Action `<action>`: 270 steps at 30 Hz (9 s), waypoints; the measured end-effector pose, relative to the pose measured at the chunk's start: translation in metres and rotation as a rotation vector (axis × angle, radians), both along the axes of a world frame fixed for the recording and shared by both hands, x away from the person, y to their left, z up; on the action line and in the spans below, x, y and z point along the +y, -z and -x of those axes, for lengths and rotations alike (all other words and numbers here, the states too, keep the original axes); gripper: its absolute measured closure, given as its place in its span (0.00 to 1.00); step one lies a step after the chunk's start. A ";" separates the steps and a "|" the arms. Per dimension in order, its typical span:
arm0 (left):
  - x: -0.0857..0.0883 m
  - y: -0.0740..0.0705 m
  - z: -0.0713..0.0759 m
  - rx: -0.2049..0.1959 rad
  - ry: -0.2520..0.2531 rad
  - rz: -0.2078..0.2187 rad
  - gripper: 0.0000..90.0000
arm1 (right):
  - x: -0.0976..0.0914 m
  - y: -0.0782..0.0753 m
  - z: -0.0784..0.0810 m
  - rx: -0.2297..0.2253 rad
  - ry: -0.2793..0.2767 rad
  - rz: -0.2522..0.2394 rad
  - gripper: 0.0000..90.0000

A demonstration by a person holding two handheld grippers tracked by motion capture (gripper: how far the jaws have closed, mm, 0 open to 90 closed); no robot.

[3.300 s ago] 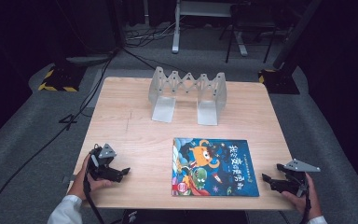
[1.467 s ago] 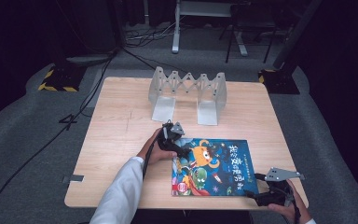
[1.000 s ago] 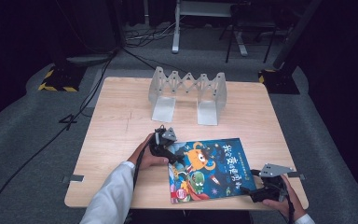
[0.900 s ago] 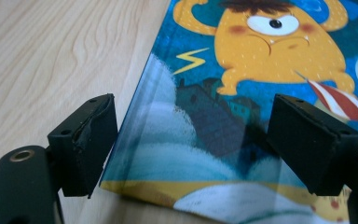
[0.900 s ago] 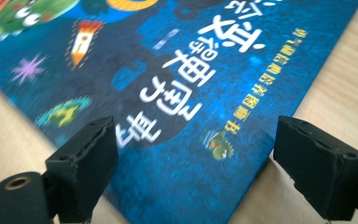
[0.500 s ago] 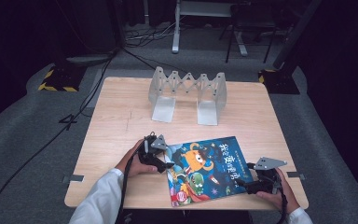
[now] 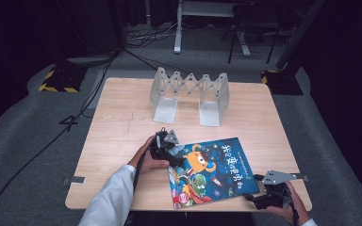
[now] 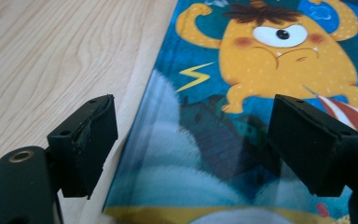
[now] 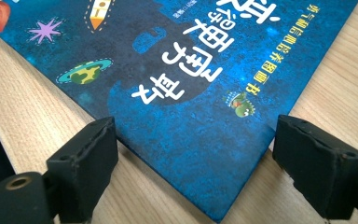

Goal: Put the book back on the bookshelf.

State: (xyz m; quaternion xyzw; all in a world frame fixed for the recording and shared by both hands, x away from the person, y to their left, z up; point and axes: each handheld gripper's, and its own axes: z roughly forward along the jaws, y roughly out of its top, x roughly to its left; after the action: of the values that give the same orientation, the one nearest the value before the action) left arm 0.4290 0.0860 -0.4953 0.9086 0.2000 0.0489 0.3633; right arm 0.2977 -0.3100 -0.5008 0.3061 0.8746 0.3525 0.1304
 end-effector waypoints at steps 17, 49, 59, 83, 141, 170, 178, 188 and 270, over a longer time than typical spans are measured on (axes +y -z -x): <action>0.054 0.001 0.038 0.051 -0.017 -0.003 0.17 | 0.020 -0.003 -0.043 -0.009 0.049 0.005 0.27; 0.099 0.007 0.124 -0.010 -0.069 -0.005 0.18 | 0.090 -0.003 -0.056 0.008 -0.020 0.016 0.22; 0.094 0.008 0.129 0.019 -0.042 0.042 0.19 | 0.090 -0.004 -0.082 -0.007 0.059 0.041 0.20; 0.054 0.008 0.140 0.013 0.019 0.051 0.24 | 0.072 -0.006 -0.074 -0.043 0.138 0.056 0.30; 0.058 0.009 0.129 -0.044 -0.139 -0.004 0.19 | 0.074 -0.031 0.001 0.304 -0.181 0.218 0.85; 0.058 0.009 0.126 -0.044 -0.150 -0.003 0.19 | 0.071 -0.041 -0.058 0.286 -0.168 -0.327 0.44; 0.058 0.009 0.124 -0.041 -0.136 -0.004 0.19 | 0.083 -0.032 -0.075 0.299 -0.211 -0.347 0.46; 0.060 0.009 0.125 -0.042 -0.133 -0.003 0.19 | 0.088 -0.036 -0.068 0.207 -0.290 -0.432 0.60; 0.046 -0.034 0.081 -0.097 -0.031 0.402 0.64 | 0.064 -0.050 -0.039 -0.184 -0.302 -0.318 0.65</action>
State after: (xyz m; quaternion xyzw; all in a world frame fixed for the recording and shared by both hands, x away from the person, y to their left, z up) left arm 0.3479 0.1325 -0.4618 0.8113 0.2020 0.0573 0.5456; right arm 0.3370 -0.2464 -0.4510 0.1550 0.8285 0.5276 0.1057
